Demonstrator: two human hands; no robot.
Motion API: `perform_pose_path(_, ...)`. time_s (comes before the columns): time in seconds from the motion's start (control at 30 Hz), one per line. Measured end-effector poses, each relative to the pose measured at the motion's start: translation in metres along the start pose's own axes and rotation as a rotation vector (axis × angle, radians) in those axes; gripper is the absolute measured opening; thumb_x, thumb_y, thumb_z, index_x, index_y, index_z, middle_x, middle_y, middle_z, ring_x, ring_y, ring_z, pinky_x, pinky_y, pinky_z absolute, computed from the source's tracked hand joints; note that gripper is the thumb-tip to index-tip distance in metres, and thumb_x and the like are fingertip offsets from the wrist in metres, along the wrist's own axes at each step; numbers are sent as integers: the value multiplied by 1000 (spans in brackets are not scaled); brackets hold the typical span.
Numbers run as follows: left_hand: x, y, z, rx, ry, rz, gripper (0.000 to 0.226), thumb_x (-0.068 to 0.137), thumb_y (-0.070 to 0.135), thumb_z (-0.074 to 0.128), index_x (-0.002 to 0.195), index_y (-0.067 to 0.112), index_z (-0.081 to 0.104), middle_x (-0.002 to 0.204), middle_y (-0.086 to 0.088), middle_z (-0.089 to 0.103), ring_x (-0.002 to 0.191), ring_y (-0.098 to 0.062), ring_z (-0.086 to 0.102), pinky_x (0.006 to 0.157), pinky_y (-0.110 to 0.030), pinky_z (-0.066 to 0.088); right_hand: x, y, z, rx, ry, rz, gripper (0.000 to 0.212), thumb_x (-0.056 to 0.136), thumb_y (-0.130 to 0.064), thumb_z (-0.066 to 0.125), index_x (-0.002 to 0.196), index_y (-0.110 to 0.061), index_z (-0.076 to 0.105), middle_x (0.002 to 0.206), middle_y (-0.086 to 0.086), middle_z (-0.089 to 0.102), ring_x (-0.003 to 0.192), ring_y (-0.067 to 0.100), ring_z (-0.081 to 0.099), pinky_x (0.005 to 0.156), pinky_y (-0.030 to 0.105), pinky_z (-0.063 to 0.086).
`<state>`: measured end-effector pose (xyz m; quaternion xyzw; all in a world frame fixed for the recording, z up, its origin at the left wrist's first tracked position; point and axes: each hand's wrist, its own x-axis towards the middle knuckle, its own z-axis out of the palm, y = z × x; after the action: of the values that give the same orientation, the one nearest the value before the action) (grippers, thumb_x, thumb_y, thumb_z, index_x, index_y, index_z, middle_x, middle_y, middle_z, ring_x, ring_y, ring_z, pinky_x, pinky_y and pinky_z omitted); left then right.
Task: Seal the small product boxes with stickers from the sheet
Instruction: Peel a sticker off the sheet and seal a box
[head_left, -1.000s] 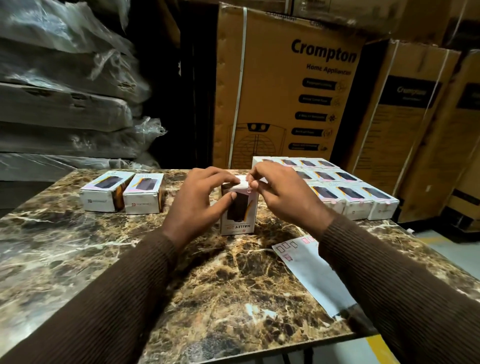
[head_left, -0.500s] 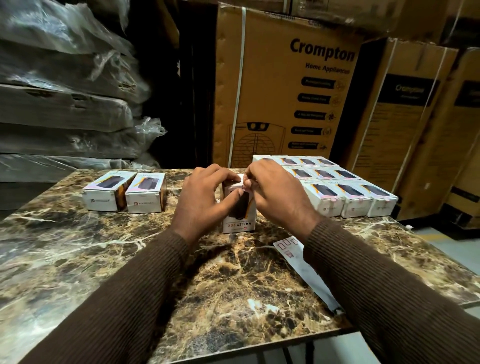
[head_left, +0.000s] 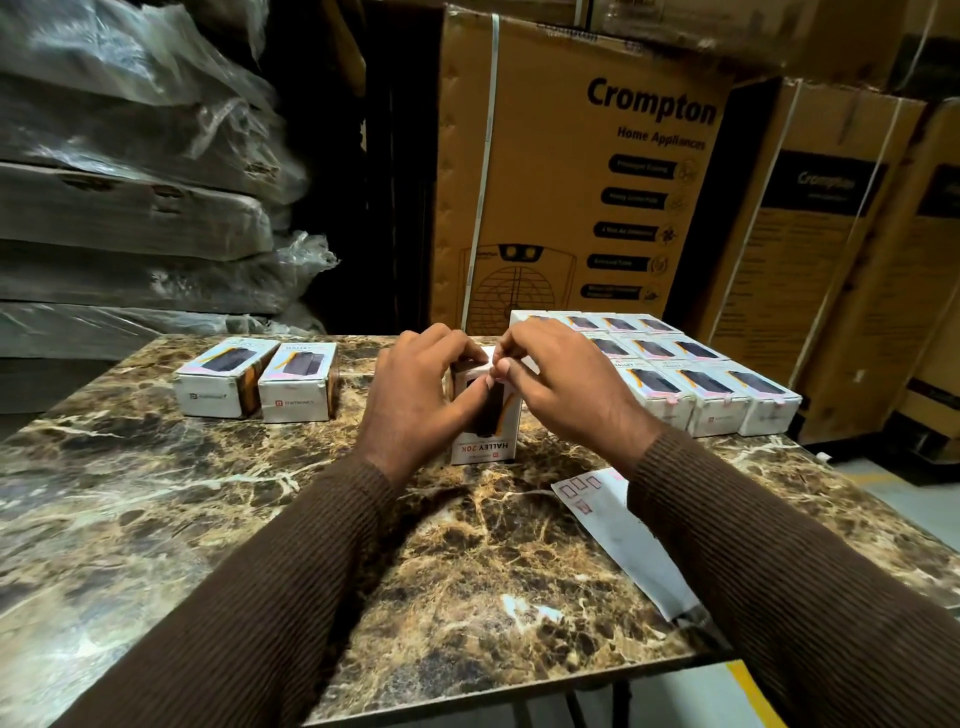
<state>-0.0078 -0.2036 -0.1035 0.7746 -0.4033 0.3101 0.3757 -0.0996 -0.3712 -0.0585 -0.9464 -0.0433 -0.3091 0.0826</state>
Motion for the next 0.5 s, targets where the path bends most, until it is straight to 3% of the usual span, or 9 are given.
perform_pose_path(0.2,0,0,2,5,2,4,24,95,49,64,107,28,66,101,17,56,96,-8,48,88,-37,43,4,5,-4,39,-23,-18,7,100,-35,64,104,-30,63,104,-12,65,102,12,59,84,41,54)
perform_pose_path(0.5,-2,-3,0,20,-3,17,35,93,58,56,111,31,67,103,19,58,97,-7,48,87,-34,39,4,0,2,32,-6,28,6,102,-33,61,99,-32,56,101,-13,59,98,11,52,80,34,42)
